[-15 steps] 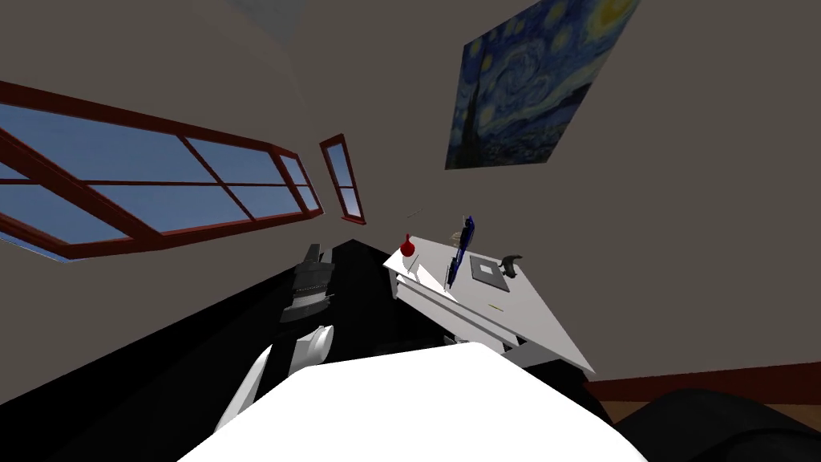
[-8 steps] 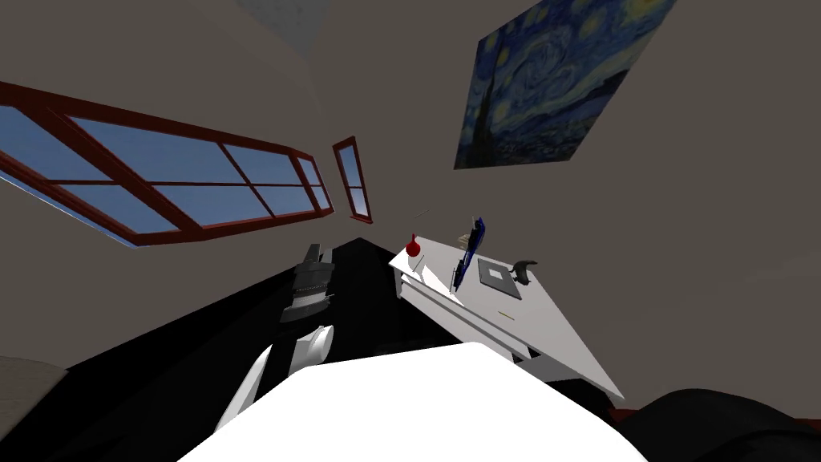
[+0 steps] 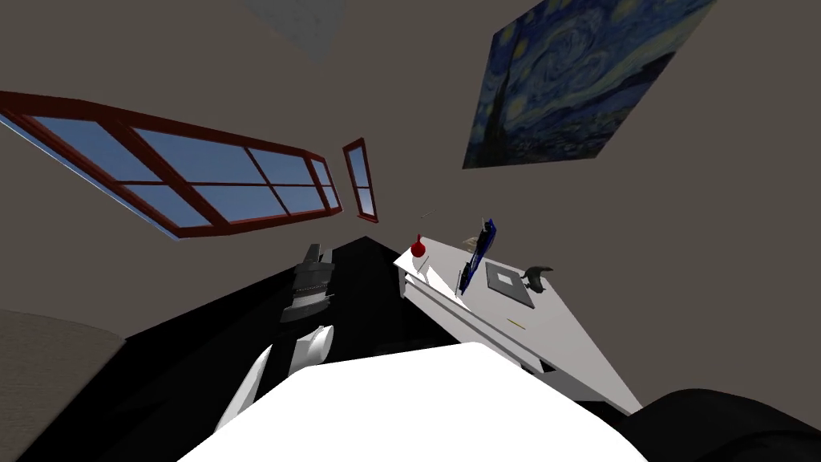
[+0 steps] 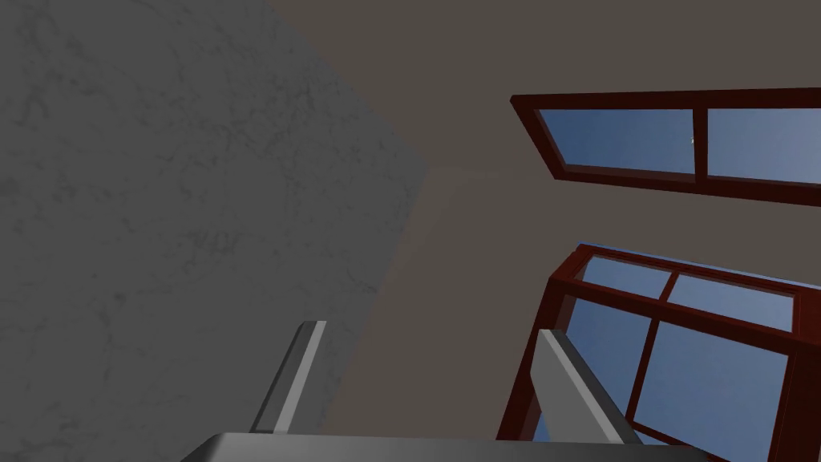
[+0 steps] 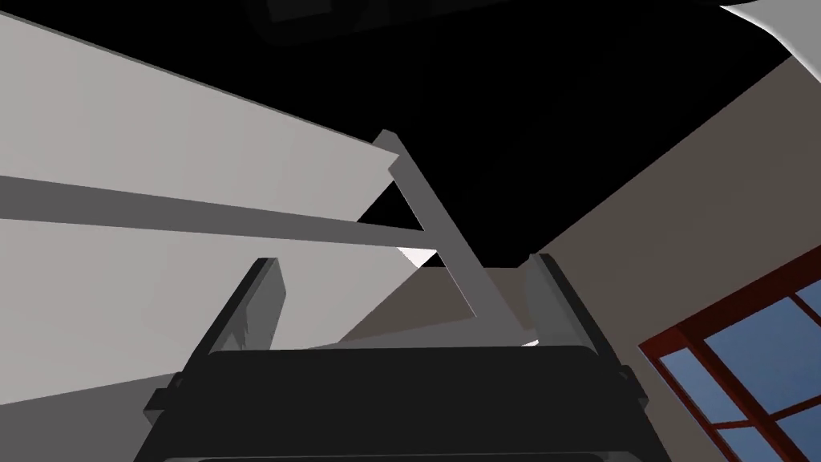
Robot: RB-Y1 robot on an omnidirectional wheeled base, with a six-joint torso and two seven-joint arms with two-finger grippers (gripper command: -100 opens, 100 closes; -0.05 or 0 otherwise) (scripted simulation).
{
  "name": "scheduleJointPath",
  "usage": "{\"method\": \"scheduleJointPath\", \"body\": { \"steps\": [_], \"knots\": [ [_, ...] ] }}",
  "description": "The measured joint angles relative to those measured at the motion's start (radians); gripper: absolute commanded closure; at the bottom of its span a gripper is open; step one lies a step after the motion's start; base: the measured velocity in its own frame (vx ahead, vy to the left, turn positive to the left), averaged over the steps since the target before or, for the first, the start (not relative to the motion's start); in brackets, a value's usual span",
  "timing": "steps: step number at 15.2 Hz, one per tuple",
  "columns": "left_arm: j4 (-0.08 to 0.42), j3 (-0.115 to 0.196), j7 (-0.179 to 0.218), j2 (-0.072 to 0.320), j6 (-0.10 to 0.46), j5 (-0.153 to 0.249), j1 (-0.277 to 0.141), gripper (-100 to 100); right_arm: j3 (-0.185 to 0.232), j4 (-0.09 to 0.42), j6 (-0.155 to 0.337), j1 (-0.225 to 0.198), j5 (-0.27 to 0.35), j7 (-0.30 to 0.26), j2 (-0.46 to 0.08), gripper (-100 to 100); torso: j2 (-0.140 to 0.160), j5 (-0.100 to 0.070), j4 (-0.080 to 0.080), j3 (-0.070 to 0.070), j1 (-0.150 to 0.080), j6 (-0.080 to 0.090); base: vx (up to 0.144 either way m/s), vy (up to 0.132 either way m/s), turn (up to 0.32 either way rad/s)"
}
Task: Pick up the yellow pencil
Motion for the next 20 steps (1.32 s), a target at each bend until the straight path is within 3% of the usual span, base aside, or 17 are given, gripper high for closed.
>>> {"method": "scheduleJointPath", "body": {
  "steps": [5,8,10,13,20],
  "knots": [
    [0.0,0.0,0.0,0.0,0.0,0.0,0.0,0,0.039,0.08,-0.008,-0.004,0.051,0.002,-0.055,-100,-0.001,0.0,0.0,0.0,0.0,-0.001,0.015,0.007,0.143],
    [0.0,0.0,0.0,0.0,0.0,0.0,0.0,0,0.059,0.184,-0.029,-0.023,0.082,0.022,-0.054,-100,-0.001,0.0,0.0,-0.001,0.0,-0.001,0.023,0.006,0.206],
    [0.0,0.0,0.0,0.0,0.0,0.0,0.0,0,0.083,0.24,-0.033,-0.033,0.109,0.019,-0.084,-100,-0.002,0.0,0.0,-0.001,-0.001,-0.001,0.036,-0.005,0.207],
    [0.0,0.0,0.0,0.0,0.0,0.0,0.0,0,0.117,0.249,-0.004,-0.026,0.145,-0.005,-0.133,-100,-0.002,0.0,0.0,-0.001,-0.001,0.0,0.025,-0.012,0.077],
    [0.0,0.0,0.0,0.0,0.0,0.0,0.0,0,0.159,0.392,-0.026,-0.062,0.204,0.011,-0.16,-100,-0.003,0.0,0.0,-0.002,-0.002,-0.001,0.032,-0.017,0.165]
  ]
}}
